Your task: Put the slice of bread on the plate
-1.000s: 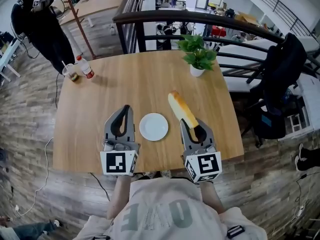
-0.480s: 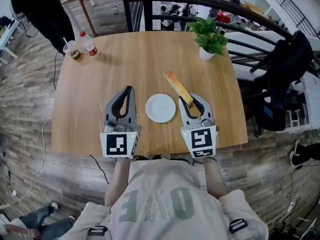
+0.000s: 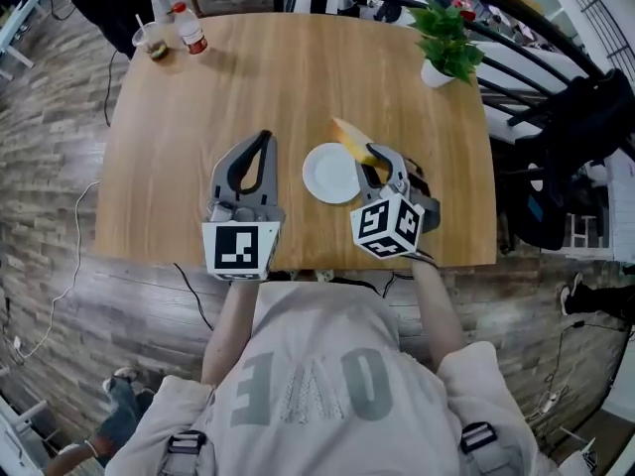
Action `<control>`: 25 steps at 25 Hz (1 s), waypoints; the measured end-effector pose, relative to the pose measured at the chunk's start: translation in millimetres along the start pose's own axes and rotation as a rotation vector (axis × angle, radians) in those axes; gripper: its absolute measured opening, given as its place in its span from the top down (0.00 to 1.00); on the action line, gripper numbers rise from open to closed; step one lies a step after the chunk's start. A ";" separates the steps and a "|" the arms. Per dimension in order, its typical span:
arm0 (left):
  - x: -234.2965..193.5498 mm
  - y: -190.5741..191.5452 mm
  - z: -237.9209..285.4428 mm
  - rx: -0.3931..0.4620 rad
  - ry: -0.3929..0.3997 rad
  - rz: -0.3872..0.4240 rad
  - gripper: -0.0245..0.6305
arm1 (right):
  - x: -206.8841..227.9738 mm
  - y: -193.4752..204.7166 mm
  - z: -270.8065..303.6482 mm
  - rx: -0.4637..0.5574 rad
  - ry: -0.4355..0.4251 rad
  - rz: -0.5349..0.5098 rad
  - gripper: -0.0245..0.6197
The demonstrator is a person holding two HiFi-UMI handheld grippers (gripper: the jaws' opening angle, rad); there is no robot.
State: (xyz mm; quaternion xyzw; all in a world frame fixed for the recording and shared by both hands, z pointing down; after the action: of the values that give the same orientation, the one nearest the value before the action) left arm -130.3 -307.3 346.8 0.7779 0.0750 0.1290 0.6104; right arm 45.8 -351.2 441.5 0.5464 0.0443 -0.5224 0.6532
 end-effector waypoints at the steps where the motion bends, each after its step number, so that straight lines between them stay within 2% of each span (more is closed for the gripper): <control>1: -0.1 3.8 -2.2 -0.015 -0.006 -0.006 0.95 | -5.8 3.2 3.1 -0.018 -0.019 -0.013 0.82; 4: 0.8 13.7 -8.5 -0.019 -0.021 -0.021 0.95 | -23.4 16.8 11.1 -0.080 -0.043 -0.128 0.82; 7: -1.4 18.2 -9.3 -0.018 -0.025 -0.031 0.95 | -35.4 30.0 24.2 -0.140 -0.019 -0.278 0.82; 11: -5.1 23.4 -11.4 -0.027 -0.040 -0.041 0.95 | -53.9 42.4 39.4 -0.181 -0.018 -0.381 0.82; 19: -3.1 26.2 -4.4 -0.027 -0.036 -0.047 0.95 | -67.2 56.0 57.7 -0.252 -0.017 -0.367 0.82; 23: -1.6 29.0 -3.2 -0.030 -0.043 -0.060 0.95 | -82.2 60.1 59.6 -0.258 -0.070 -0.418 0.82; 25: -1.5 30.4 -2.4 -0.032 -0.048 -0.063 0.95 | -88.6 63.5 59.5 -0.262 -0.112 -0.380 0.82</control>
State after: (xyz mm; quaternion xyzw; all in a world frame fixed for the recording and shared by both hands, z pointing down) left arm -133.7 -312.9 376.6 0.7682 0.0830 0.0922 0.6280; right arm 21.8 -349.3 563.4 0.4089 0.1774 -0.6553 0.6098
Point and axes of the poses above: the fingertips, and each gripper's own axes: z forward along the fingers, x to its right, y out of its underside, the point moved 4 cm from there along -z, backward along the fingers, and after that the axes turned 11 degrees about x, right-handed, at the moved point
